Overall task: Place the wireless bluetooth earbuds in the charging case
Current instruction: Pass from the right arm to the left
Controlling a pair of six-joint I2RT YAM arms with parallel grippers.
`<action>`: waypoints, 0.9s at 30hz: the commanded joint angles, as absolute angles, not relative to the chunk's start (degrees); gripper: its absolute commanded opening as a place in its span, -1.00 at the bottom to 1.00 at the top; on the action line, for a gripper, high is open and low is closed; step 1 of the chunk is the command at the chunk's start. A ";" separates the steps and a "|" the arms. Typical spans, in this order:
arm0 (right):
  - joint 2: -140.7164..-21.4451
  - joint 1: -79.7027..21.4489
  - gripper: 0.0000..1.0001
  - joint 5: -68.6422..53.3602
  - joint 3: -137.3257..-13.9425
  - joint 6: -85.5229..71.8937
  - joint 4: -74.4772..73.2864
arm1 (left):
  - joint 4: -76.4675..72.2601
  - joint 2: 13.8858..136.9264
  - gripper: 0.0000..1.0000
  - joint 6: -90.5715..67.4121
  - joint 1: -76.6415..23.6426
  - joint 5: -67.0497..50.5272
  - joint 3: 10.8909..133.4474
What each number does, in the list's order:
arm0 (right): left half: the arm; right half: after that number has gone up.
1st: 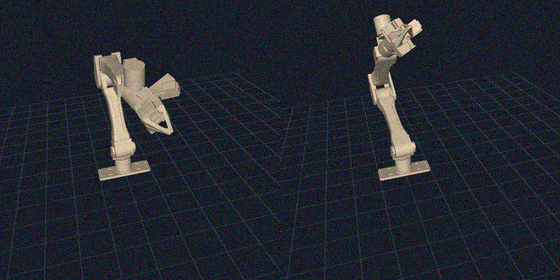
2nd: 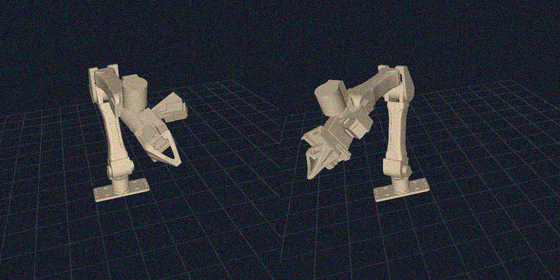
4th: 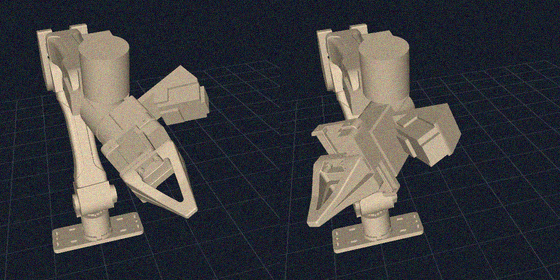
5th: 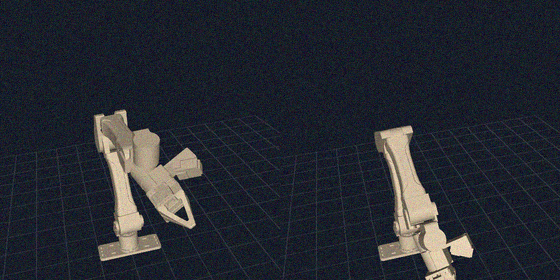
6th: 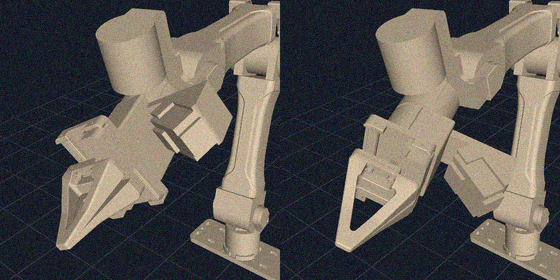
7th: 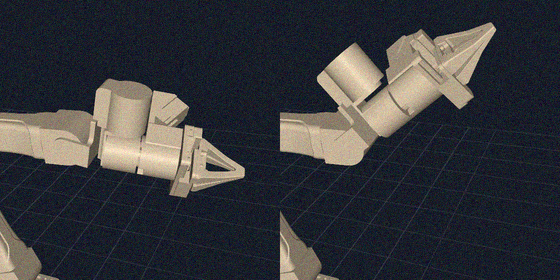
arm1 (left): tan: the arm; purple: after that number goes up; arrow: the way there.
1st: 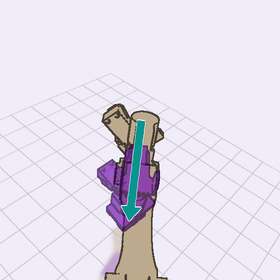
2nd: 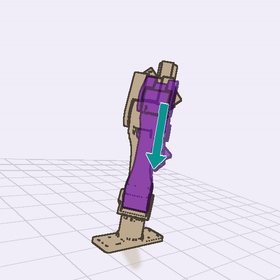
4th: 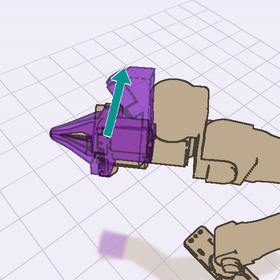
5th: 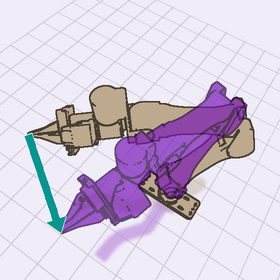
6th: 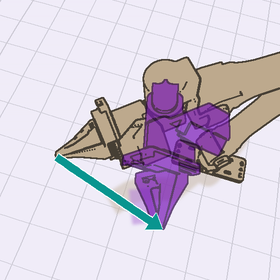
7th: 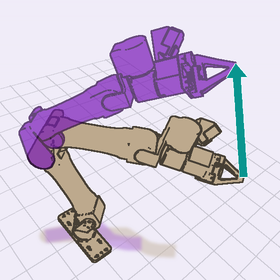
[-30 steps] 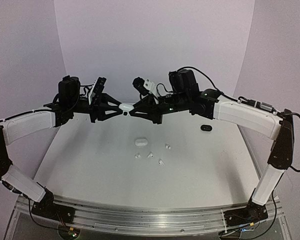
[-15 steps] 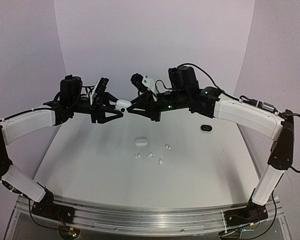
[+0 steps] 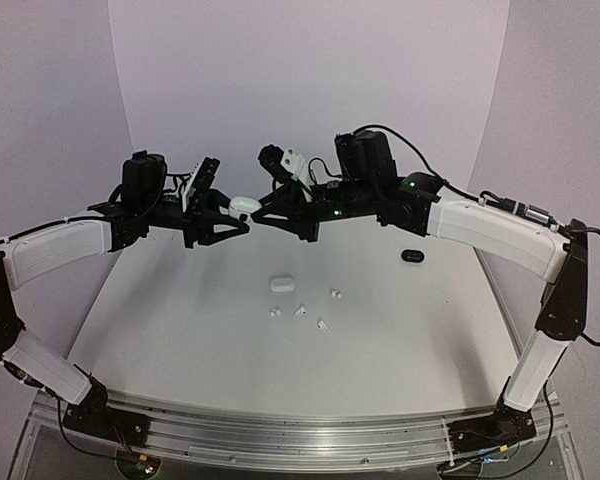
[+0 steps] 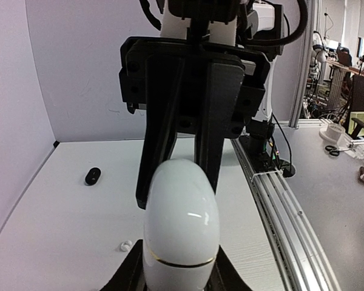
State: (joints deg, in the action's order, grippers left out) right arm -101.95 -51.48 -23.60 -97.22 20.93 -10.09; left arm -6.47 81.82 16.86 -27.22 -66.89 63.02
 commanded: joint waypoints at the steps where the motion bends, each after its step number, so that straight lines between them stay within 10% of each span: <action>1: -101.34 -51.77 -1.00 -22.93 -99.70 21.18 -8.69 | -7.89 81.04 -0.47 17.37 -27.33 -67.73 65.65; 27: -102.09 -51.85 -1.00 -19.89 -98.38 21.04 -10.10 | -7.65 80.43 -0.40 17.66 -27.34 -67.68 65.13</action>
State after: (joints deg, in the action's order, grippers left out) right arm -101.97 -51.81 -21.42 -97.25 20.93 -10.46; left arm -6.57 81.82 16.79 -27.22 -66.88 63.02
